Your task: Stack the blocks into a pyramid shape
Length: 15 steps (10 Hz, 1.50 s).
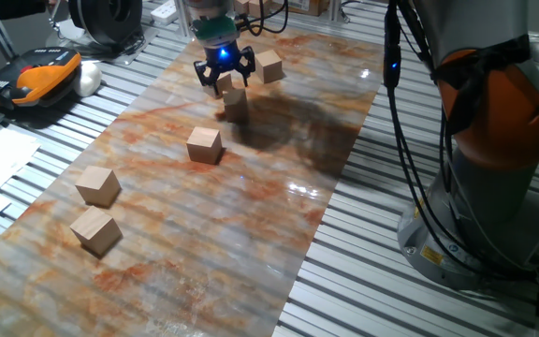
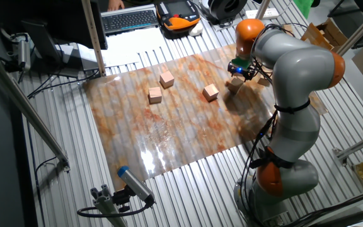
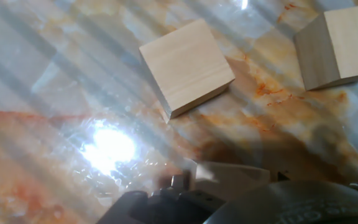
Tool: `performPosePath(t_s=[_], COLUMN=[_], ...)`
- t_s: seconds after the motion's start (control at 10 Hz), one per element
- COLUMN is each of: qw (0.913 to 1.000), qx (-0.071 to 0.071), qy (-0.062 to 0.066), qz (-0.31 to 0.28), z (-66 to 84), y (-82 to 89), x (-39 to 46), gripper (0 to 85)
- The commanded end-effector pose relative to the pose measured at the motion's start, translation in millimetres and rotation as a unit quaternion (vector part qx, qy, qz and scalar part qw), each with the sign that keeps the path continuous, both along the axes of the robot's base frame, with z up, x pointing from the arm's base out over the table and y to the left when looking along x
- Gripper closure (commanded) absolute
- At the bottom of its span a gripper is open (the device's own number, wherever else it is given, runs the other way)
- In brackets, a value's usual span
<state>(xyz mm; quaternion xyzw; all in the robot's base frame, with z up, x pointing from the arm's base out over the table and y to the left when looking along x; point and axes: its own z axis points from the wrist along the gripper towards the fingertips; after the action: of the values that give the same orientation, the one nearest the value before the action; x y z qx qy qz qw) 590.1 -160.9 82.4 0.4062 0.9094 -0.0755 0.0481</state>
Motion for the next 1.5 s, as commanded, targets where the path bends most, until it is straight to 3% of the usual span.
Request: performPosePath(t_s=[0.0,0.3,0.4,0.7,0.8,1.0,1.4], qw=[1.0,1.0,0.9999,0.9998,0.9998,0.9997,0.9996], qx=[0.0,-0.004,-0.006,-0.01,-0.011,-0.017,-0.019], qy=[0.001,0.008,0.01,0.012,0.011,0.009,0.01], qz=[0.0,0.0,0.003,0.011,0.015,0.018,0.018], z=[-0.2,-0.4,-1.1,-4.7,-9.3,-18.3,-19.6], y=[0.1,-0.2,-0.5,-1.4,-1.6,-2.5,-4.0], x=[0.0,-0.2,-0.5,-1.7,-1.1,-1.1,-4.9], gripper=[17.0,17.0,0.0,0.0,17.0,17.0,17.0])
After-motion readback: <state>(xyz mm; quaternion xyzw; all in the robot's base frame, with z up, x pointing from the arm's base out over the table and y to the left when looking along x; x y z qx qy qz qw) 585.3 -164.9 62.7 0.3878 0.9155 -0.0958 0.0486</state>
